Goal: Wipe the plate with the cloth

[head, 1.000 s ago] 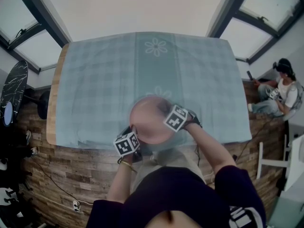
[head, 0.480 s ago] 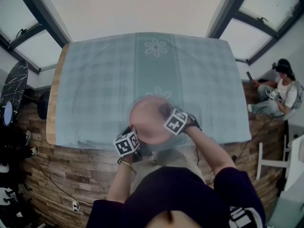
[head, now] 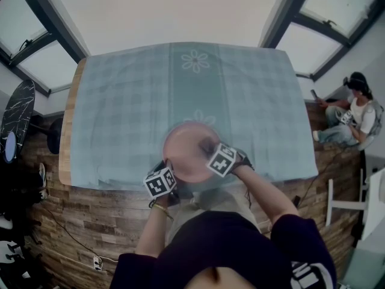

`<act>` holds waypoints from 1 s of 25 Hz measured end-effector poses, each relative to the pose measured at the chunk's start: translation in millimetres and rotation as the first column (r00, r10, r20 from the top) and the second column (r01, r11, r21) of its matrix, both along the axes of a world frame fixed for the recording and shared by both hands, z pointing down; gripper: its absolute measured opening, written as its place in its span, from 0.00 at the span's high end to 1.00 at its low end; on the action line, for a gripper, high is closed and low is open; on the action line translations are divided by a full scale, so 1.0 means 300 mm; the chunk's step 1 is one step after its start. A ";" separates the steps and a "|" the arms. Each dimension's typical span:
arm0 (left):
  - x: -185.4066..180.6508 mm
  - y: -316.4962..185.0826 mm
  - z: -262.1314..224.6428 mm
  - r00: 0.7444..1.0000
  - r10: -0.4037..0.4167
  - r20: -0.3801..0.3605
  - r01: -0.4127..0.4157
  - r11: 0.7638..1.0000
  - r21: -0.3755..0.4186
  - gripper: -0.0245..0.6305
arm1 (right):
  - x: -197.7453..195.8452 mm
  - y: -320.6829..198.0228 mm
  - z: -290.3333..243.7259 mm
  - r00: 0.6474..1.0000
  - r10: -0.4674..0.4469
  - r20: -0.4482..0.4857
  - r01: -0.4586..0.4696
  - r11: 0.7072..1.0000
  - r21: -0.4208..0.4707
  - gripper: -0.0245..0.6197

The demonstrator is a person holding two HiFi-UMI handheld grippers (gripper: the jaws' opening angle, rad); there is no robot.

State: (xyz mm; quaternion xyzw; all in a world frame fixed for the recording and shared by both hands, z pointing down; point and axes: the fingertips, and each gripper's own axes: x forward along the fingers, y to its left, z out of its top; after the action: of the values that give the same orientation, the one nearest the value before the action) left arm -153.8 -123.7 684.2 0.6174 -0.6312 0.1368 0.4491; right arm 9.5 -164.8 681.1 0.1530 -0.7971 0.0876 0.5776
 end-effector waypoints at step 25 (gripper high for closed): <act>0.002 0.021 -0.019 0.998 0.045 0.043 -0.046 0.999 0.025 0.84 | -0.026 0.147 -0.008 0.991 0.121 0.057 -0.119 0.992 -0.038 0.91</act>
State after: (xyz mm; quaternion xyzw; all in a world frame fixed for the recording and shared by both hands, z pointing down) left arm -153.1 -117.3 678.6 0.6343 -0.6282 0.1515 0.4244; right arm 1.7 -120.7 678.8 0.1883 -0.8014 0.1403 0.5500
